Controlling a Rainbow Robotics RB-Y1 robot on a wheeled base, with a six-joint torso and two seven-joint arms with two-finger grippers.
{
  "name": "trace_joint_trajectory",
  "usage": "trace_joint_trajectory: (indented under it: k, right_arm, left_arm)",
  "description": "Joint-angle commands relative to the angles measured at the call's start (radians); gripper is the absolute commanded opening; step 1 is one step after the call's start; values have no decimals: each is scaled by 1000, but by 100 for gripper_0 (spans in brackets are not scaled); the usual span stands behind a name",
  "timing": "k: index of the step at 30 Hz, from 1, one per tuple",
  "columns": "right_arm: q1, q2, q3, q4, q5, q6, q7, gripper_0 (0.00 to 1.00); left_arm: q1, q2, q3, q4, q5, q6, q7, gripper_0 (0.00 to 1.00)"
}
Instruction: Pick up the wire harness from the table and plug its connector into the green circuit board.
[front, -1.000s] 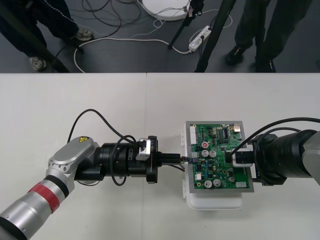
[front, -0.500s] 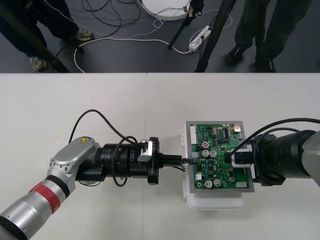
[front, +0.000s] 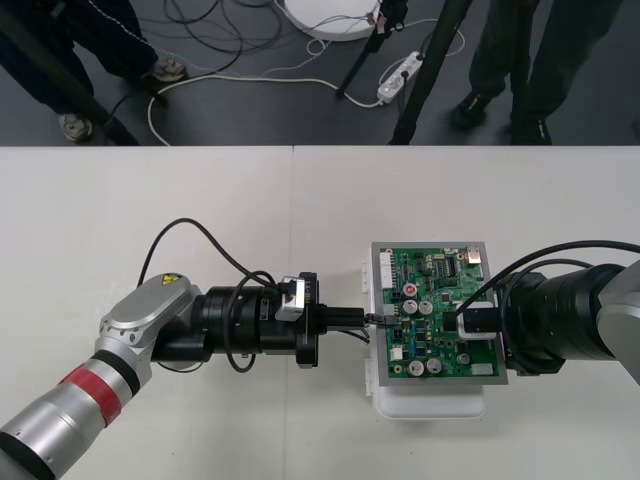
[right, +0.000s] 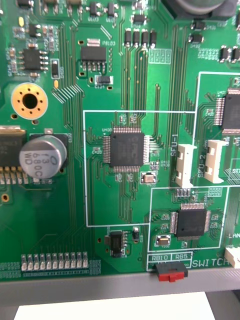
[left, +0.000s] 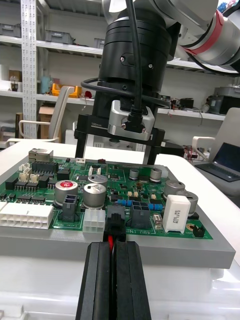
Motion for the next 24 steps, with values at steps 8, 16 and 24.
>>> trace_joint_trajectory:
  k: [8, 16, 24]
  right_arm:
    - [-17, 6, 14, -34, -15, 14, 1, 100]
    - [-19, 6, 14, -35, -24, 15, 1, 100]
    - [-17, 6, 14, -35, -27, 20, -2, 100]
  left_arm:
    - [-45, -29, -22, -9, 22, 28, -56, 0]
    - [-46, -30, -22, -9, -6, 37, -50, 0]
    - [-45, -29, -33, -9, -14, 54, -50, 0]
